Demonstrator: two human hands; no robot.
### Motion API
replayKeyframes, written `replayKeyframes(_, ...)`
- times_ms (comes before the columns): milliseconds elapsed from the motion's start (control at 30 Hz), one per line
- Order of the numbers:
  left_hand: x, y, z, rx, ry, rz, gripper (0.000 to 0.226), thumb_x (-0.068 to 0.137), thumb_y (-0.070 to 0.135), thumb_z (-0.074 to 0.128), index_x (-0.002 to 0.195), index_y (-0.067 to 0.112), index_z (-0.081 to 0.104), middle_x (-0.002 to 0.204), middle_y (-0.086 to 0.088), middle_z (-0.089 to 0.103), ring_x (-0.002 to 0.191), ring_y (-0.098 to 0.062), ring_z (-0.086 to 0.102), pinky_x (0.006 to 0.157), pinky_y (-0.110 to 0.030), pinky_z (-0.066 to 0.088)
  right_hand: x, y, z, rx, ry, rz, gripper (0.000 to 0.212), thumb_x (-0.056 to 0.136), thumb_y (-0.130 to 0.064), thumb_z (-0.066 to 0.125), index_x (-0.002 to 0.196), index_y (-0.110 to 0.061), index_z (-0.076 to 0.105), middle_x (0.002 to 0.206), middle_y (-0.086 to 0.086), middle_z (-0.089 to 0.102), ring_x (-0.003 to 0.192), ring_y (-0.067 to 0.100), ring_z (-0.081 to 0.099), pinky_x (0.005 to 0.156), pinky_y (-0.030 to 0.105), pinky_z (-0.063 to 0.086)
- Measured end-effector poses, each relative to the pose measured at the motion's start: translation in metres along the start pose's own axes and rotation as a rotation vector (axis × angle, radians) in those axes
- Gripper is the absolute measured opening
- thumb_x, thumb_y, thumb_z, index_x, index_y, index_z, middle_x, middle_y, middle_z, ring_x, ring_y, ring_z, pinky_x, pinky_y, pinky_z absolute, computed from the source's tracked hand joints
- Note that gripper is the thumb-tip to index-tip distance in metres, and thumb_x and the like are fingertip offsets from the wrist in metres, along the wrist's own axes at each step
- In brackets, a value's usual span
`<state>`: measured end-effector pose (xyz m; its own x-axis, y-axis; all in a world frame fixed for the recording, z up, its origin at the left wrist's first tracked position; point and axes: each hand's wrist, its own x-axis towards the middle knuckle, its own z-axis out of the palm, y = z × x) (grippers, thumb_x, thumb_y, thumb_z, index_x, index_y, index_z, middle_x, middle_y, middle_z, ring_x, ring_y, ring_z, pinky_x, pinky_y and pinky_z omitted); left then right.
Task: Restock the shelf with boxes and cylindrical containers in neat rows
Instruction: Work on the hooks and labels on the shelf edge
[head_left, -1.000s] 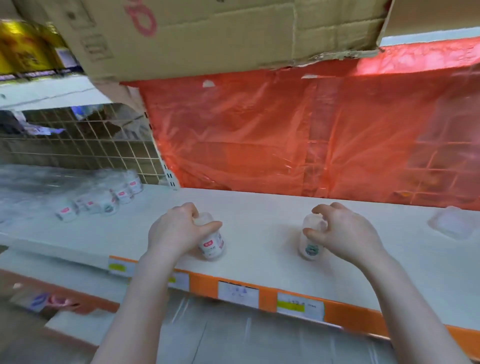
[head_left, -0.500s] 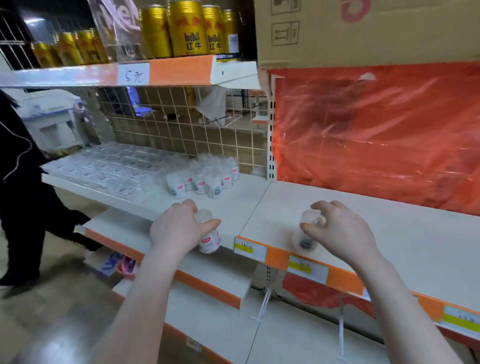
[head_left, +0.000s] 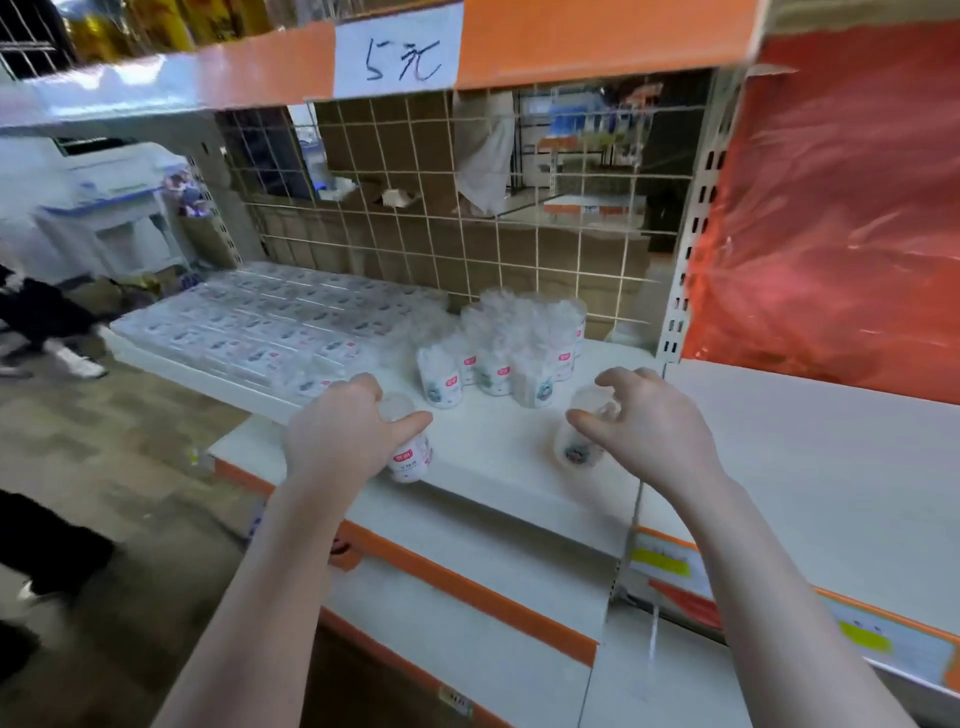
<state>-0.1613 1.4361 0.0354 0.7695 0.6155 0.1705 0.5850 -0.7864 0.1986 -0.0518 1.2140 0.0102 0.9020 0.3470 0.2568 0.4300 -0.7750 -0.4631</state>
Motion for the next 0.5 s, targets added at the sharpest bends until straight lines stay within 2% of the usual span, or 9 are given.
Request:
replayKeyframes(167, 0.043, -0.027, -0.001, 0.011, -0.027, -0.012, 0.057, 0.081, 0.063, 0.055, 0.113, 0.016, 0.052, 0.091, -0.002, 0.054, 0.085, -0.022, 0.052, 0.066, -0.030, 0.040, 0.036, -0.045, 0.031, -0.007, -0.052, 0.011, 0.052, 0.083, -0.046, 0.059, 0.125, -0.016, 0.054, 0.120, 0.007, 0.051, 0.101, 0.030, 0.057, 0.077, 0.033, 0.043)
replayKeyframes(333, 0.078, -0.043, 0.002, -0.018, -0.063, 0.029, 0.058, 0.080, 0.064, 0.057, 0.111, 0.015, 0.055, 0.096, -0.005, 0.060, 0.090, -0.025, 0.057, 0.066, -0.030, 0.041, 0.059, -0.077, 0.052, -0.055, -0.069, 0.043, 0.052, 0.083, -0.048, 0.060, 0.121, -0.013, 0.056, 0.116, 0.008, 0.051, 0.100, 0.031, 0.057, 0.077, 0.034, 0.044)
replayKeyframes(500, 0.110, -0.060, 0.009, 0.003, -0.106, 0.131, 0.061, 0.076, 0.068, 0.056, 0.108, 0.016, 0.056, 0.098, -0.005, 0.064, 0.089, -0.025, 0.059, 0.070, -0.030, 0.044, 0.070, -0.101, 0.073, -0.091, -0.044, 0.128, 0.055, 0.081, -0.052, 0.061, 0.117, -0.009, 0.057, 0.113, 0.009, 0.050, 0.094, 0.031, 0.057, 0.070, 0.033, 0.043)
